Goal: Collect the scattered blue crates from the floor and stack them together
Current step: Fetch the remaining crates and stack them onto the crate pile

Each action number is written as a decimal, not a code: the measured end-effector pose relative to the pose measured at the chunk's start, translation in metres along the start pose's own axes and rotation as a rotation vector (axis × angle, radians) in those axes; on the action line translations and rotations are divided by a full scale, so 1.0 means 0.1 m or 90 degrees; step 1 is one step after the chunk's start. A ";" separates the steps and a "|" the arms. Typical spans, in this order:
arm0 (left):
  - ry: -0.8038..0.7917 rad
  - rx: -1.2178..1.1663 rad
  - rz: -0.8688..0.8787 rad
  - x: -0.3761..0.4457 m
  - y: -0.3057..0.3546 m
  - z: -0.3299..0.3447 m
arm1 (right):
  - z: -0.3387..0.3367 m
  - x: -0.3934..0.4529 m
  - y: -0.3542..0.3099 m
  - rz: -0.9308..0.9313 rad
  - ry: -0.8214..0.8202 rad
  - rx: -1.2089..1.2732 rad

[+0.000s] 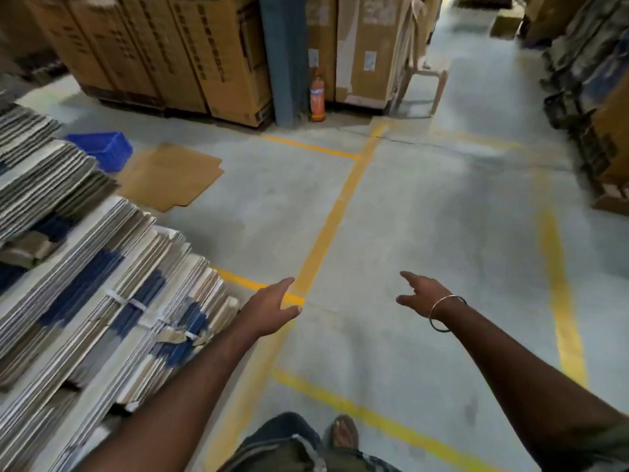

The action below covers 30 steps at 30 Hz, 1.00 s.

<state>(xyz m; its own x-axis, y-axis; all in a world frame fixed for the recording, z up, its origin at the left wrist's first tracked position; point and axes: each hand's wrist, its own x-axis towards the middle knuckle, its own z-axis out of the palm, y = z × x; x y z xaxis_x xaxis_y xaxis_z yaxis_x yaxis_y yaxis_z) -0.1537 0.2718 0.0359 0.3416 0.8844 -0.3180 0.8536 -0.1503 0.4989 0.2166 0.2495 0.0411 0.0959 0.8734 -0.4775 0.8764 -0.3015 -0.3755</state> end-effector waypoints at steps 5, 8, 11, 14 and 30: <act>0.041 -0.022 -0.056 0.83 -0.30 -0.40 | -0.34 0.96 -0.50 -0.041 -0.001 -0.039; 0.073 -0.025 -0.086 1.43 -0.57 -0.65 | -0.48 1.62 -0.83 -0.071 -0.006 -0.078; 0.119 -0.021 -0.121 2.05 -0.91 -0.91 | -0.61 2.30 -1.26 -0.092 -0.022 -0.085; 0.112 -0.051 -0.179 2.56 -1.20 -1.17 | -0.79 2.90 -1.74 -0.103 -0.052 -0.093; 0.155 -0.174 -0.363 4.88 -2.23 -2.62 | -1.41 6.18 -3.77 -0.265 -0.118 -0.113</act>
<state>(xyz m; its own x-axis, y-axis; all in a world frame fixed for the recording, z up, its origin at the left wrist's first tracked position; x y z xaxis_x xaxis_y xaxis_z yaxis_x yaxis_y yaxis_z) -0.2803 0.8526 -0.0192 -0.2582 0.8716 -0.4168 0.7330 0.4577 0.5032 0.0116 0.9571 -0.0009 -0.3512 0.8182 -0.4552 0.8910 0.1427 -0.4310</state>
